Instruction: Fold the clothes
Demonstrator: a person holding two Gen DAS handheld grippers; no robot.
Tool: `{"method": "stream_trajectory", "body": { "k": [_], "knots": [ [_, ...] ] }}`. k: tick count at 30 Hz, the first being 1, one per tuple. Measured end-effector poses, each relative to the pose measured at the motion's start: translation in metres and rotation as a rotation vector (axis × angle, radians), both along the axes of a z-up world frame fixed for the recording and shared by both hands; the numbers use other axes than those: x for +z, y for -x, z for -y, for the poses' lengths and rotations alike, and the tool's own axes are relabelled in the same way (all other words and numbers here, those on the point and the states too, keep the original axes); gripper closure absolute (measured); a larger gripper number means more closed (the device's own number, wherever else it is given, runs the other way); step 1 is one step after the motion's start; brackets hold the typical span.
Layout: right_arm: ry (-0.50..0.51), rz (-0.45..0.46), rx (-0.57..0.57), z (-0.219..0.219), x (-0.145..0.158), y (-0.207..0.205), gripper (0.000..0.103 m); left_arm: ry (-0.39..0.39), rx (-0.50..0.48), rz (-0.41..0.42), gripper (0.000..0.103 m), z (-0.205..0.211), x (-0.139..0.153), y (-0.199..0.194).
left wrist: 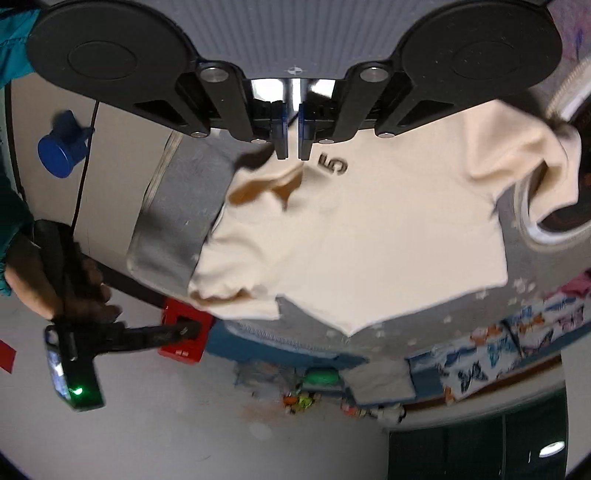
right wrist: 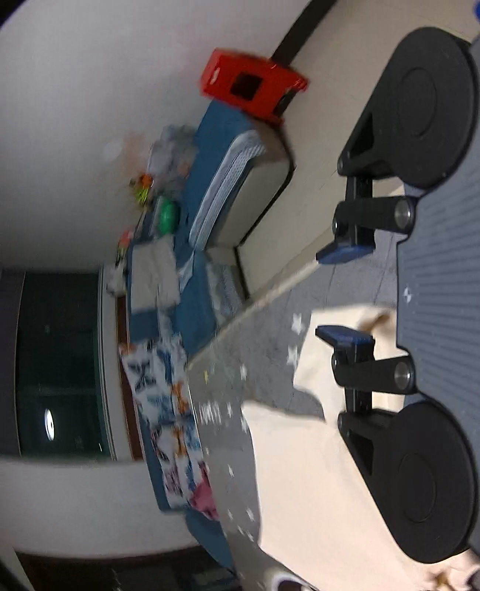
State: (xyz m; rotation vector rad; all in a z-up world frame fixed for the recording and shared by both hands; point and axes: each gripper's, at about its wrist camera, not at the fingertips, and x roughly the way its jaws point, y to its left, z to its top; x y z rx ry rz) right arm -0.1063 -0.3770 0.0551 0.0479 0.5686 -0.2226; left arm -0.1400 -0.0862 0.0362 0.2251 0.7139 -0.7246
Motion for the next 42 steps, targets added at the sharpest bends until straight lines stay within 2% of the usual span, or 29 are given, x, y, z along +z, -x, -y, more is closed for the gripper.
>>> {"method": "stream_trajectory", "body": {
  "k": [2, 4, 6, 12, 13, 15, 17, 19, 23, 25, 27, 31, 33, 35, 42],
  "knots": [
    [0.017, -0.013, 0.057, -0.01, -0.001, -0.007, 0.059, 0.026, 0.006, 0.038, 0.095, 0.003, 0.009, -0.001],
    [0.035, -0.027, 0.113, -0.019, -0.001, -0.015, 0.059, 0.065, 0.02, 0.051, 0.092, 0.008, 0.016, -0.006],
    [0.048, -0.048, 0.156, -0.028, -0.005, -0.024, 0.059, 0.083, 0.033, 0.05, 0.083, 0.016, 0.016, -0.015],
    [0.071, -0.131, 0.235, -0.045, -0.024, -0.052, 0.062, 0.117, 0.036, -0.033, 0.083, 0.044, -0.002, -0.041],
    [0.073, -0.15, 0.243, -0.046, -0.029, -0.056, 0.066, 0.116, 0.036, -0.051, 0.083, 0.047, -0.006, -0.043],
    [0.071, -0.167, 0.236, -0.042, -0.034, -0.059, 0.089, 0.109, 0.025, -0.093, 0.083, 0.052, -0.016, -0.044],
    [0.075, -0.154, 0.203, -0.035, -0.034, -0.057, 0.1, 0.097, 0.014, -0.098, 0.083, 0.054, -0.022, -0.04],
    [0.081, -0.134, 0.16, -0.026, -0.033, -0.054, 0.1, 0.096, 0.001, -0.088, 0.083, 0.053, -0.021, -0.035],
    [0.099, -0.069, -0.024, -0.002, -0.023, -0.038, 0.1, 0.108, -0.002, -0.096, 0.083, 0.044, -0.019, -0.032],
    [0.087, -0.063, -0.111, 0.014, -0.019, -0.03, 0.099, 0.114, -0.003, -0.088, 0.082, 0.04, -0.014, -0.03],
    [0.083, -0.054, -0.168, 0.023, -0.016, -0.023, 0.097, 0.121, -0.002, -0.073, 0.071, 0.035, -0.009, -0.027],
    [0.085, -0.023, -0.186, 0.027, -0.008, -0.01, 0.089, 0.11, 0.059, -0.007, 0.065, 0.019, 0.005, -0.025],
    [0.069, -0.009, -0.162, 0.025, -0.007, -0.007, 0.081, 0.099, 0.116, 0.023, 0.06, 0.007, 0.011, -0.03],
    [0.03, -0.006, -0.109, 0.021, -0.006, -0.006, 0.073, 0.087, 0.186, 0.038, 0.059, -0.006, 0.015, -0.039],
    [-0.057, -0.11, 0.037, 0.004, -0.025, -0.027, 0.058, 0.032, 0.463, 0.06, 0.059, -0.06, 0.018, -0.076]
  ]
}}
